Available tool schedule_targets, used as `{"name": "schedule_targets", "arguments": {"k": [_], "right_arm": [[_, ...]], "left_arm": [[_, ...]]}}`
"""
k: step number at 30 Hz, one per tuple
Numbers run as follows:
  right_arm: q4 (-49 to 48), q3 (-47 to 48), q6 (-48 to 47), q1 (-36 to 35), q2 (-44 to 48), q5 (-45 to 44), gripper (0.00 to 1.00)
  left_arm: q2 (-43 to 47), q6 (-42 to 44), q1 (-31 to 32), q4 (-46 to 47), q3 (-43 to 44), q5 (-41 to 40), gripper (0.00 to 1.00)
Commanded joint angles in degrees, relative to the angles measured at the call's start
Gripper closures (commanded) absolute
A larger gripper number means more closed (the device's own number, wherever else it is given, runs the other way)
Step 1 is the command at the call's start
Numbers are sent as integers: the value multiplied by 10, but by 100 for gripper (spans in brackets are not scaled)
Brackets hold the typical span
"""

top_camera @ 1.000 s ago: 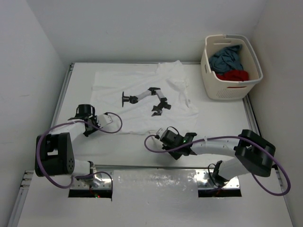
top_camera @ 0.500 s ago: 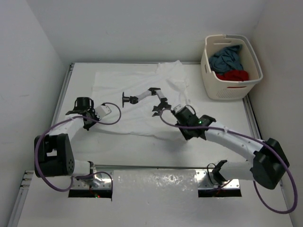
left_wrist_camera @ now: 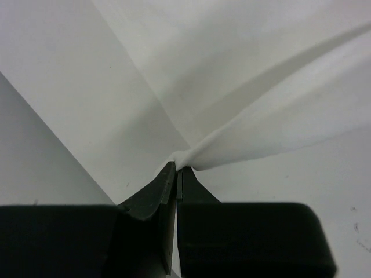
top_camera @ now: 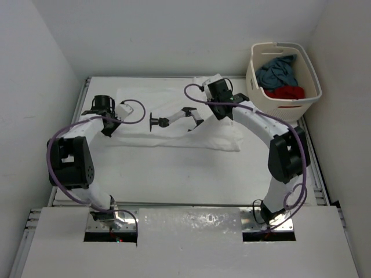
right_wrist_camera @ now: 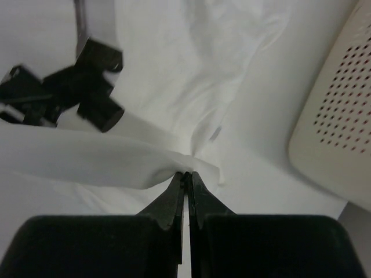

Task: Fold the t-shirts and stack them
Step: Fold the flattened tshirt in 1/3 of the way

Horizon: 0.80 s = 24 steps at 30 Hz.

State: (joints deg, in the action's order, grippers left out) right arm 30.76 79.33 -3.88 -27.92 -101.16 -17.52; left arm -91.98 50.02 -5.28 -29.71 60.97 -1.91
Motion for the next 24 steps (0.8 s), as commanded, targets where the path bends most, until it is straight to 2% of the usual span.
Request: {"name": "schedule_targets", "arguments": {"k": [1,9,18,24], "right_arm": [[-7,87,-56,11,-48,-10,100],[8,200,-96,19,-145,-26,100],[8,213,-82,56,-165,-46,100],[14,225,-68,82,-181,-50,100]], "left_arm": [[-29,-37,3,-10,34,-17,100],[-112,-107,3,-14,120,-31,100],[-137,-138,3,4,149,-62,100],[-157,-152,-3,19,136,-94,100]]}}
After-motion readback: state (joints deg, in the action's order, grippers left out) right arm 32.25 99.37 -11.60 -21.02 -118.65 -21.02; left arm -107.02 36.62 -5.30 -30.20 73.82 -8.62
